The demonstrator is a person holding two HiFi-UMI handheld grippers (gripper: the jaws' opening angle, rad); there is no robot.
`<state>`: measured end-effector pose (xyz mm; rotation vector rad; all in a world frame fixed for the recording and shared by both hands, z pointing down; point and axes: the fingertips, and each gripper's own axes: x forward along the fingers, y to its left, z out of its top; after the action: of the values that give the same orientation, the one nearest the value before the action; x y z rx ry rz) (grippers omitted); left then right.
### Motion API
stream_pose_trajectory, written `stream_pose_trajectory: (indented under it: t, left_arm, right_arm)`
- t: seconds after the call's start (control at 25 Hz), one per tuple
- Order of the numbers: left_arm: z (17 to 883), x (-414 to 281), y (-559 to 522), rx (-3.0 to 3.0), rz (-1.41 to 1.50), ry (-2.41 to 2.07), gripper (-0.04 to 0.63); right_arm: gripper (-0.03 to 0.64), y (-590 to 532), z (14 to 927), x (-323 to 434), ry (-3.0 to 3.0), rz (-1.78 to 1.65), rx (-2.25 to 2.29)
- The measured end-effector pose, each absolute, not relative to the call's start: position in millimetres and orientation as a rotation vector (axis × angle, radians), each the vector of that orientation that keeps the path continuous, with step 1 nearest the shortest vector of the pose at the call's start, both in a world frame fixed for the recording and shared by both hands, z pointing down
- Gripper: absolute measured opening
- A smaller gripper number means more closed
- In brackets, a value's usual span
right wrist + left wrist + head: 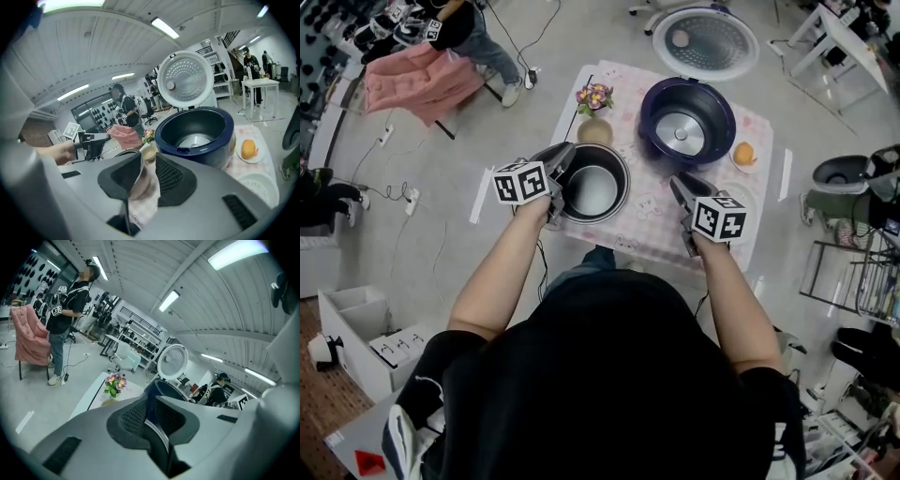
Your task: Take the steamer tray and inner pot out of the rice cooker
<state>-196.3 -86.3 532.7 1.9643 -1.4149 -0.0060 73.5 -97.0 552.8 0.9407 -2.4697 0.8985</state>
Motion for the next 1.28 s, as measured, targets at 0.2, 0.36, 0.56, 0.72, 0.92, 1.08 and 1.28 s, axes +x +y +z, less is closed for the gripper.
stream_pose_trajectory:
  t: [0.2, 0.36, 0.56, 0.72, 0.92, 1.08, 1.28]
  left_arm:
    - [512.4, -166.0, -95.4, 2.008, -0.047, -1.362, 0.063]
    - [499.3, -143.2, -100.0, 2.059, -0.048, -1.325, 0.058]
    - [485.3, -121.3, -104.7, 2.145, 0.031, -1.337, 0.058]
    - [477.6, -105.0, -109.4, 2.188, 0.061, -1.325, 0.058]
    - [468.5, -87.3, -108.6, 2.241, 0.084, -1.303, 0.058]
    - [460.8, -77.3, -110.3, 2.273, 0.113, -1.294, 0.058]
    - [453.4, -64.4, -102.8, 2.289, 0.124, -1.260, 0.058]
  right_arm:
    - [0.106, -107.7, 523.5, 115.3, -2.487, 0.858, 1.072]
    - [0.106, -109.3, 508.4, 145.0, -2.480, 0.822, 1.157]
    - [0.106, -105.8, 494.9, 174.1, -2.471, 0.796, 1.235]
    - [0.104, -106.5, 487.5, 190.0, -2.470, 0.798, 1.273]
    - [0.104, -100.9, 481.6, 207.0, -2.468, 0.781, 1.320]
    - [0.104, -102.4, 475.4, 217.3, -2.461, 0.774, 1.350]
    - [0.104, -92.7, 464.8, 227.7, -2.455, 0.764, 1.377]
